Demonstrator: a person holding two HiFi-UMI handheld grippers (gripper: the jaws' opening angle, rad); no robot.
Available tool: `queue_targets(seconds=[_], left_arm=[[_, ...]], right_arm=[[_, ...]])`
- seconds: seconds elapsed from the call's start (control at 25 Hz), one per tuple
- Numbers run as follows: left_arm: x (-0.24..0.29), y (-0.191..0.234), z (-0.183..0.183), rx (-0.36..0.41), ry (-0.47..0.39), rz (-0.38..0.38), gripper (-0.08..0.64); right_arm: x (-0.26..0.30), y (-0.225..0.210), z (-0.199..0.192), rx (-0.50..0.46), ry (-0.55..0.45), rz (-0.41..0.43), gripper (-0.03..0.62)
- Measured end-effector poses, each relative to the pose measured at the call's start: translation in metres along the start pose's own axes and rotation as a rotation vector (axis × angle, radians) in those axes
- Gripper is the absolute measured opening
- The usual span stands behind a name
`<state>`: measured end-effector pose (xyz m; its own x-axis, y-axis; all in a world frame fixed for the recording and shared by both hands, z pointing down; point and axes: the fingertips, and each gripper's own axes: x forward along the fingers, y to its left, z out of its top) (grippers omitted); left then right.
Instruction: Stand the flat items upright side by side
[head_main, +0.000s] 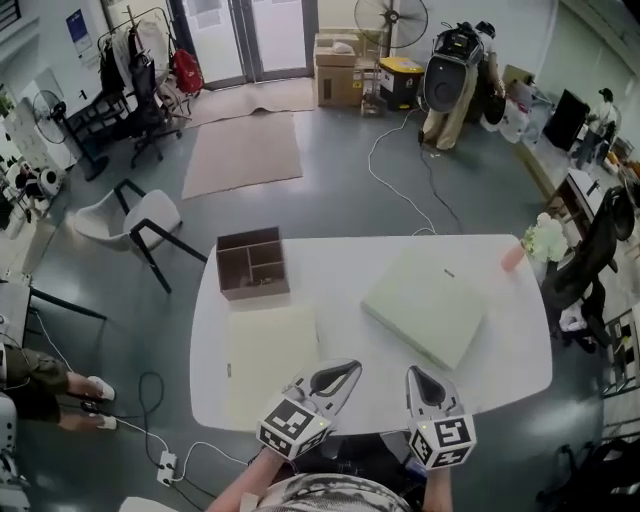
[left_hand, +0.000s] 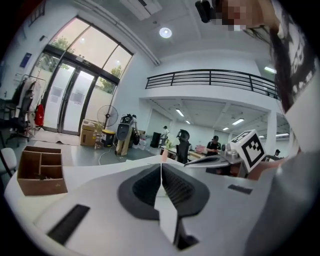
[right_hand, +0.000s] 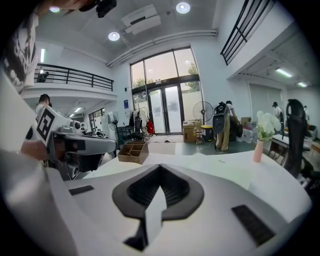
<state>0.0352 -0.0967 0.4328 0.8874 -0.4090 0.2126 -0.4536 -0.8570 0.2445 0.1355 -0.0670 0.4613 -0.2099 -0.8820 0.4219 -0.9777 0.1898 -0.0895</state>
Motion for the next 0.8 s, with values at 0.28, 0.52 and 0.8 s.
queue_targets(seconds=[0.28, 0.52, 0.8], left_arm=[[0.050, 0.012, -0.005, -0.098, -0.015, 0.132, 0.015], [0.083, 0.022, -0.015, -0.155, -0.003, 0.183, 0.017], [0.115, 0.053, -0.042, -0.297, -0.001, 0.218, 0.165]], right_arm=[[0.022, -0.089, 0.001, 0.006, 0.025, 0.045, 0.000], [0.037, -0.175, -0.011, 0.141, 0.017, -0.001, 0.006], [0.068, -0.283, -0.052, 0.289, 0.092, -0.062, 0.196]])
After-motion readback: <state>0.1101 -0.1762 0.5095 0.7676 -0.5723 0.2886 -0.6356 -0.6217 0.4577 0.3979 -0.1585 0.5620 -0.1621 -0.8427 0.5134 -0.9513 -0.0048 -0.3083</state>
